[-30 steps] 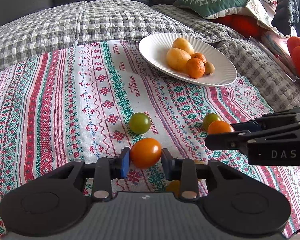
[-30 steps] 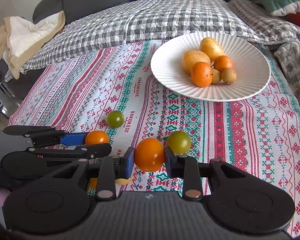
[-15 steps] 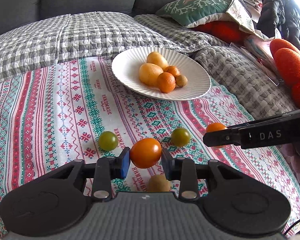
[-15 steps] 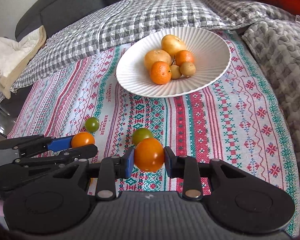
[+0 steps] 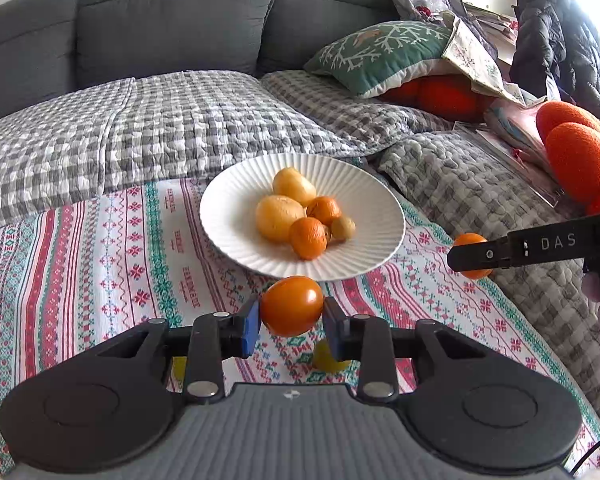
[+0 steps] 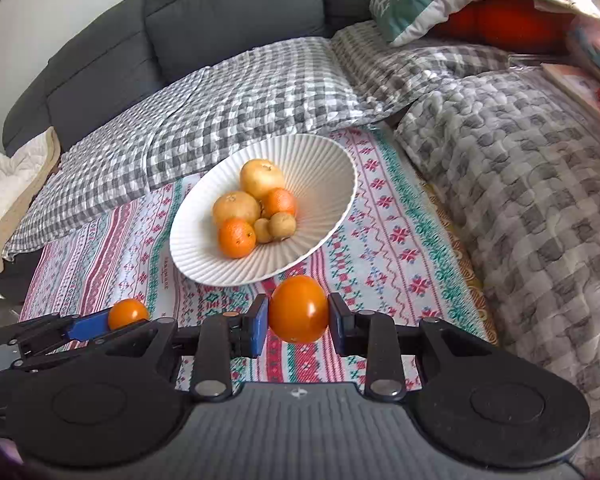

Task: Organize fruits
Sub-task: 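Carry the orange tomato with the left tool while the right tool carries its tomato to the bowl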

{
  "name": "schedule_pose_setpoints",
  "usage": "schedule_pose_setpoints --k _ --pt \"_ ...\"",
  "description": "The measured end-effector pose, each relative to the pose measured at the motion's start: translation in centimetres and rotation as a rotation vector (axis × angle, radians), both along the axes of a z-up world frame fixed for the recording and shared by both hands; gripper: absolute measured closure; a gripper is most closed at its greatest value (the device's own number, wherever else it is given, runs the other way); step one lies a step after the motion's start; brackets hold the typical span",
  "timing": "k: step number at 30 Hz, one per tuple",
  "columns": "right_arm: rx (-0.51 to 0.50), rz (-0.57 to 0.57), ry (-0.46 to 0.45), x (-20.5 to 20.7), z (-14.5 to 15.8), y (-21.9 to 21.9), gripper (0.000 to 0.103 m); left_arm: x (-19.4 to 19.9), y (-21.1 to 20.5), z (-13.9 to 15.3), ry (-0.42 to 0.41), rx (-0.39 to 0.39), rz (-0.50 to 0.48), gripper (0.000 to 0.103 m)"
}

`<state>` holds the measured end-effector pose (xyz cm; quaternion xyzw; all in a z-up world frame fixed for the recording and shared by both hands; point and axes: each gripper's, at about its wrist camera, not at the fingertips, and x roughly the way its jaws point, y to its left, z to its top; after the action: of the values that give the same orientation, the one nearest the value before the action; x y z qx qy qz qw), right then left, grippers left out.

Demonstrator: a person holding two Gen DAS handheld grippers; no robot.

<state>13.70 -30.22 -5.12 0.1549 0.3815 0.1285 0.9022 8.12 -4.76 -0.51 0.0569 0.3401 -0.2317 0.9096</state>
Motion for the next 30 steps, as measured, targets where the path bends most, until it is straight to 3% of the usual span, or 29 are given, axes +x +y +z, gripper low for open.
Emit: schedule_pose_setpoints --k 9,13,21,30 --pt "0.07 0.001 -0.062 3.8 0.3 -0.7 0.075 5.6 -2.5 0.8 -0.077 0.041 -0.049 0.077" --pt "0.079 0.025 -0.08 5.9 -0.3 -0.2 0.075 9.0 -3.0 0.7 -0.081 0.018 -0.039 0.077" --pt "0.026 0.049 -0.072 8.7 -2.0 1.0 0.075 14.1 -3.1 -1.3 0.001 0.011 0.027 0.077" --pt "0.011 0.069 -0.056 9.4 -3.3 2.2 0.075 15.8 -3.4 -2.2 0.059 -0.024 0.076 0.077"
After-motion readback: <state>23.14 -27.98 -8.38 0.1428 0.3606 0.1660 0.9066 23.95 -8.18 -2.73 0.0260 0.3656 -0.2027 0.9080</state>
